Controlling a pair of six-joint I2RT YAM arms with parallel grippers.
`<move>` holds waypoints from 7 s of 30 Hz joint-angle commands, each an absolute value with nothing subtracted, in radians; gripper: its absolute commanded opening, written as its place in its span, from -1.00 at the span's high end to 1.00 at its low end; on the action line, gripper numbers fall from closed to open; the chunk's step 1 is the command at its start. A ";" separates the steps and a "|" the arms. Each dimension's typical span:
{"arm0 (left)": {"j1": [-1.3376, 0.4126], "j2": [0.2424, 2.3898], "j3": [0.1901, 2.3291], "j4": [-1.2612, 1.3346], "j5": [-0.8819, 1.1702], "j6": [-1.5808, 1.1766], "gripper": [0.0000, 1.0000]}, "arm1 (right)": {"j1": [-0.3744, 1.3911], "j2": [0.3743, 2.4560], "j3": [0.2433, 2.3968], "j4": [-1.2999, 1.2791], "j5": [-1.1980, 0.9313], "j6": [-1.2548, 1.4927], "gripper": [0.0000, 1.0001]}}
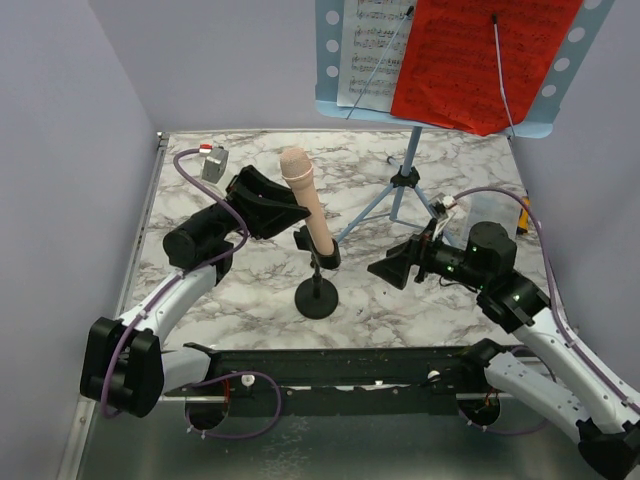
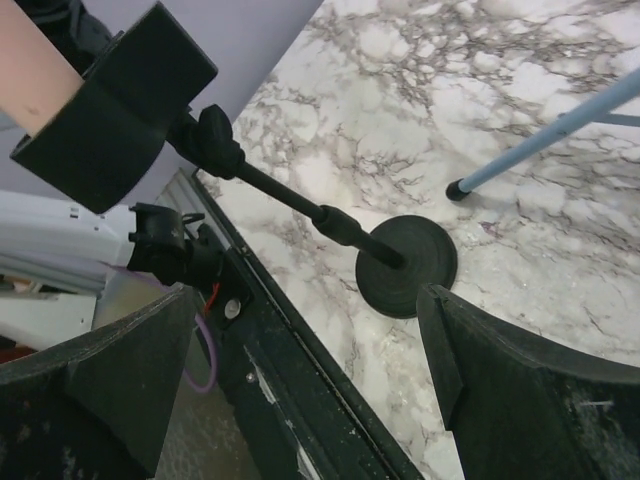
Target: Set up the instrument practice props
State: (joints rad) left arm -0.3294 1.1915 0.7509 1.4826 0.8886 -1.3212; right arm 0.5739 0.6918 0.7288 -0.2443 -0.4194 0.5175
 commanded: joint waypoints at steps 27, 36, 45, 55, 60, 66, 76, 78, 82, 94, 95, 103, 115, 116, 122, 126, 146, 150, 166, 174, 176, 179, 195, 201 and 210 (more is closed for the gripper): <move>-0.268 1.056 0.674 1.297 0.889 -1.196 -0.92 | 0.767 1.126 1.350 -0.156 -0.410 0.361 -0.98; -0.099 0.916 0.608 0.988 0.929 -1.189 -0.98 | 1.116 1.317 1.560 -0.308 0.254 0.247 -0.97; -0.089 0.819 0.624 0.431 0.890 -0.926 -0.98 | 1.287 1.560 1.820 -0.414 0.753 0.064 -0.94; -0.095 0.837 0.814 -0.055 0.759 -0.562 -0.96 | 1.298 1.644 1.881 -0.330 0.857 -0.151 0.10; -0.101 0.866 0.856 -0.043 0.905 -0.512 -0.92 | 1.297 1.486 1.654 -0.188 0.621 -0.221 0.69; -0.125 0.886 0.777 0.288 1.126 -0.690 -0.87 | 1.262 1.213 1.335 0.048 0.212 -0.317 0.99; -0.454 0.841 0.717 0.445 1.029 -0.389 -0.98 | 1.100 1.182 1.333 0.028 -0.135 -0.236 0.99; -0.477 0.872 0.722 0.445 1.032 -0.378 -0.98 | 1.086 1.187 1.342 0.021 -0.150 -0.218 0.99; -0.535 0.899 0.696 0.445 0.939 -0.343 -0.97 | 1.082 1.174 1.328 0.017 -0.150 -0.201 0.99; -0.628 0.892 0.635 0.472 0.709 -0.238 -0.92 | 1.082 1.153 1.300 0.024 -0.147 -0.186 0.99; -0.630 0.897 0.632 0.474 0.716 -0.240 -0.90 | 1.082 1.151 1.297 0.029 -0.146 -0.187 0.99; -0.639 0.925 0.619 0.474 0.740 -0.225 -0.35 | 1.082 1.146 1.293 0.038 -0.154 -0.186 0.99; -0.640 0.917 0.639 0.371 0.748 -0.157 1.00 | 1.082 1.115 1.227 0.071 -0.136 -0.193 0.99; -0.640 0.917 0.639 0.370 0.753 -0.156 1.00 | 1.082 1.115 1.224 0.074 -0.130 -0.196 1.00; -0.640 0.929 0.647 0.365 0.788 -0.163 1.00 | 1.082 1.099 1.152 0.105 -0.123 -0.187 0.99; -0.640 0.923 0.641 0.363 0.780 -0.156 1.00 | 1.082 1.089 1.115 0.120 -0.105 -0.168 0.99; -0.640 0.907 0.642 0.358 0.804 -0.171 1.00 | 1.082 1.007 0.947 0.224 -0.073 -0.129 0.99; -0.639 0.914 0.650 0.357 0.818 -0.181 1.00 | 1.082 1.002 0.943 0.228 -0.069 -0.127 0.99; -0.640 0.895 0.653 0.344 0.754 -0.236 -0.52 | 1.082 0.963 0.913 0.213 -0.034 -0.092 0.44; -0.639 0.886 0.676 0.300 0.756 -0.249 -0.75 | 1.082 0.902 0.937 0.015 0.046 0.067 -0.73; -0.640 0.881 0.690 0.274 0.744 -0.254 -0.74 | 1.082 0.877 0.958 -0.083 0.083 0.156 -0.98; -0.638 0.870 0.690 0.259 0.737 -0.263 -0.73 | 1.082 0.867 1.022 -0.249 0.128 0.326 -0.99; -0.638 0.894 0.689 0.274 0.767 -0.285 -0.48 | 1.082 0.933 1.083 -0.338 0.110 0.440 -0.55; -0.638 0.894 0.680 0.275 0.761 -0.301 -0.32 | 1.082 0.936 1.072 -0.350 0.141 0.409 -0.23; -0.639 0.930 0.666 0.275 0.813 -0.349 -0.18 | 1.082 0.946 1.025 -0.356 0.107 0.366 -0.01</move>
State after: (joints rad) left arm -0.6373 0.9142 0.6739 0.2676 0.7574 -0.3092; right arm 1.0744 0.9417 1.0588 -0.3241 0.1165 0.3748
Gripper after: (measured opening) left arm 0.610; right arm 0.561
